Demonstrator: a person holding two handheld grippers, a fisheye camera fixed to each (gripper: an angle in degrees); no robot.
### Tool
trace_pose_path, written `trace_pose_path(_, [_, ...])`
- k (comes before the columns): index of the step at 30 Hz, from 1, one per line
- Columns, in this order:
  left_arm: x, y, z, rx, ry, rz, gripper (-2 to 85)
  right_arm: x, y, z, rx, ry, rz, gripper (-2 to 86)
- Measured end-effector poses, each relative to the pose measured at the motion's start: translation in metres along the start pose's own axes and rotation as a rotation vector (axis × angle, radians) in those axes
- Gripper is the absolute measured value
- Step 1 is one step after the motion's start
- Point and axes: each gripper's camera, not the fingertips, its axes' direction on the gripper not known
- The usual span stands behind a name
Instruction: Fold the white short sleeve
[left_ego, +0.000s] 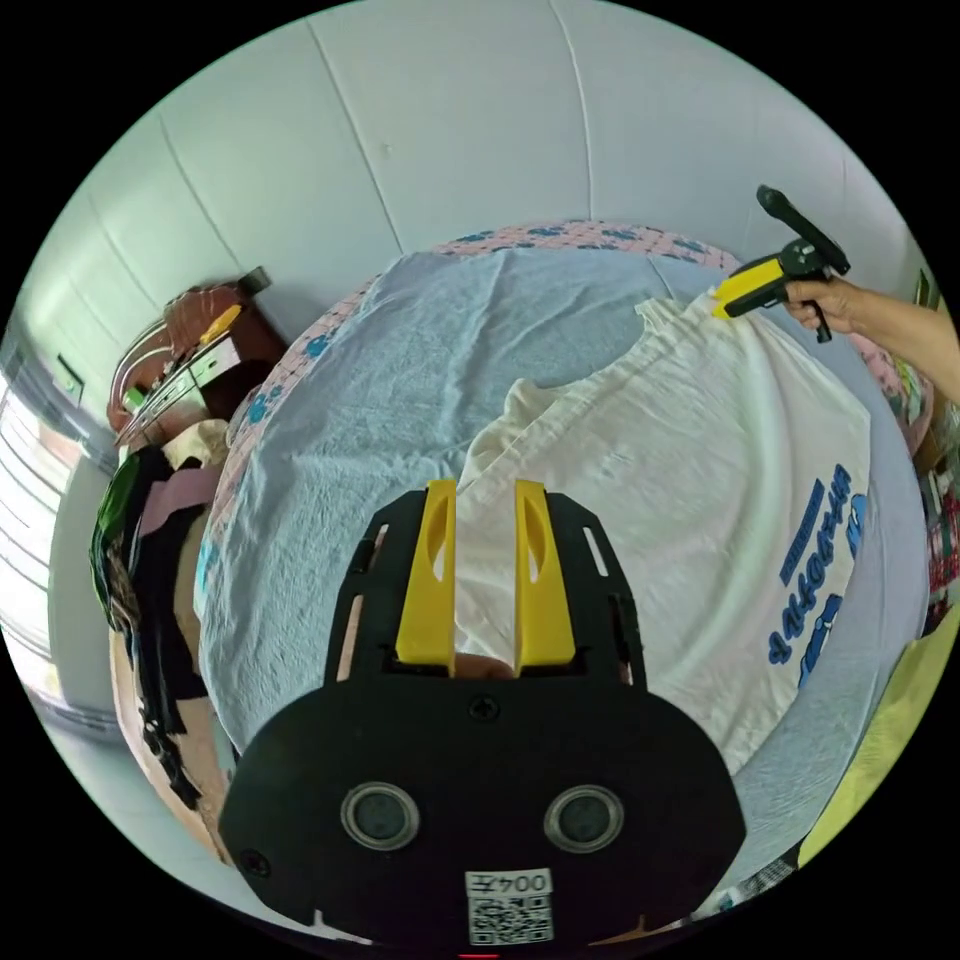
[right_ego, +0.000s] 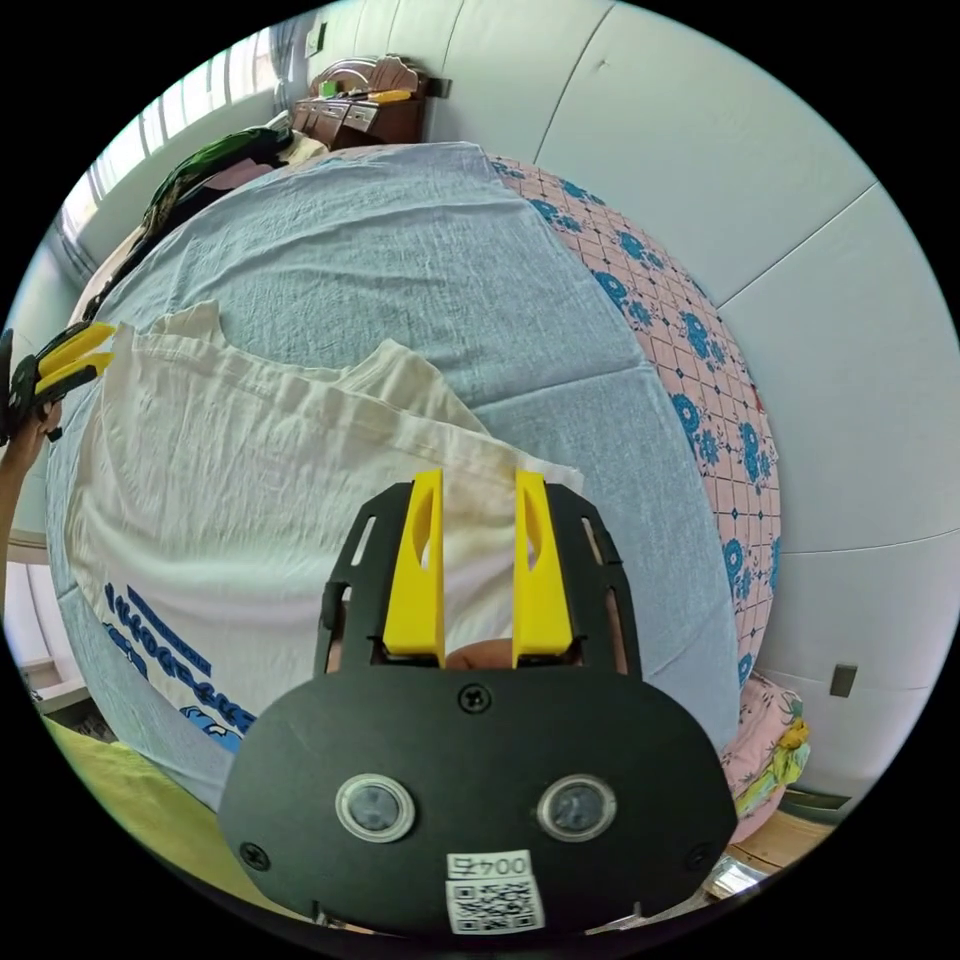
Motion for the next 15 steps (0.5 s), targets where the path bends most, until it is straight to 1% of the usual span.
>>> trace_pose_path(2, [0.005,-0.015,0.019,-0.041,-0.004,0.067,7.5,0.008,0.001,0.012,-0.022,-0.022,0.017,9.6])
trace_pose_path(6, [0.009,-0.027,0.038,-0.089,0.0,0.097,5.6,0.017,0.006,0.024,-0.026,-0.038,0.028,7.6])
trace_pose_path(8, [0.012,-0.032,0.033,-0.067,-0.021,0.1,3.7,0.025,0.011,0.025,-0.006,-0.016,0.037,4.5])
trace_pose_path(13, [0.018,-0.046,0.007,0.009,-0.072,0.142,2.6,0.049,0.03,0.015,0.074,-0.056,0.099,3.5])
trace_pose_path(15, [0.016,-0.052,0.011,-0.001,-0.089,0.161,2.6,0.06,0.035,0.017,0.087,-0.089,0.128,3.5])
